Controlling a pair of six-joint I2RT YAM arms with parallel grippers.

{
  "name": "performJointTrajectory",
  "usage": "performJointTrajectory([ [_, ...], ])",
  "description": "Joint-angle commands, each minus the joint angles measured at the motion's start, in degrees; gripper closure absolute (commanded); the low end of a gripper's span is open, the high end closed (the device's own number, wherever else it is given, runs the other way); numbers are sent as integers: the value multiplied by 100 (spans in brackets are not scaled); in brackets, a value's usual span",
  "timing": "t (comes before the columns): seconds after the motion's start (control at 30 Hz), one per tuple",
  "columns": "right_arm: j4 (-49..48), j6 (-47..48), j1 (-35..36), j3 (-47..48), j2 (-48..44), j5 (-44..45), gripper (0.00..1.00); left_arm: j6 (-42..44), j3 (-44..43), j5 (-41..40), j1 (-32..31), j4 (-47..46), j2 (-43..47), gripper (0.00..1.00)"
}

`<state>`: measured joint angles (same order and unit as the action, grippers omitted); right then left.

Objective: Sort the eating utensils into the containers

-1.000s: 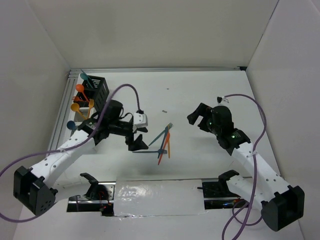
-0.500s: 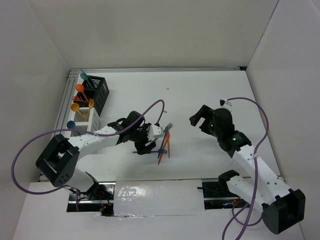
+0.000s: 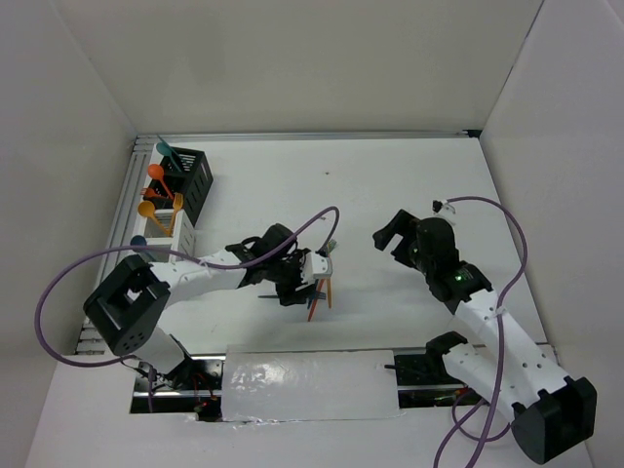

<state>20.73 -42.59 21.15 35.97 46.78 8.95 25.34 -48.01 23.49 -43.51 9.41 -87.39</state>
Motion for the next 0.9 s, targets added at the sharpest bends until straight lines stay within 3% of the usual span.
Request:
performJointTrajectory([
  [0.0, 53, -39, -40, -11, -126, 195, 0, 120, -104, 209, -114, -361, -190, 26],
  [0.7, 493, -30, -32, 95, -609, 467, 0, 226, 275, -406, -246, -835, -752, 41],
  [0.87, 616, -74, -40, 95, -784, 520, 0, 182, 292, -381, -334, -792, -867, 62],
])
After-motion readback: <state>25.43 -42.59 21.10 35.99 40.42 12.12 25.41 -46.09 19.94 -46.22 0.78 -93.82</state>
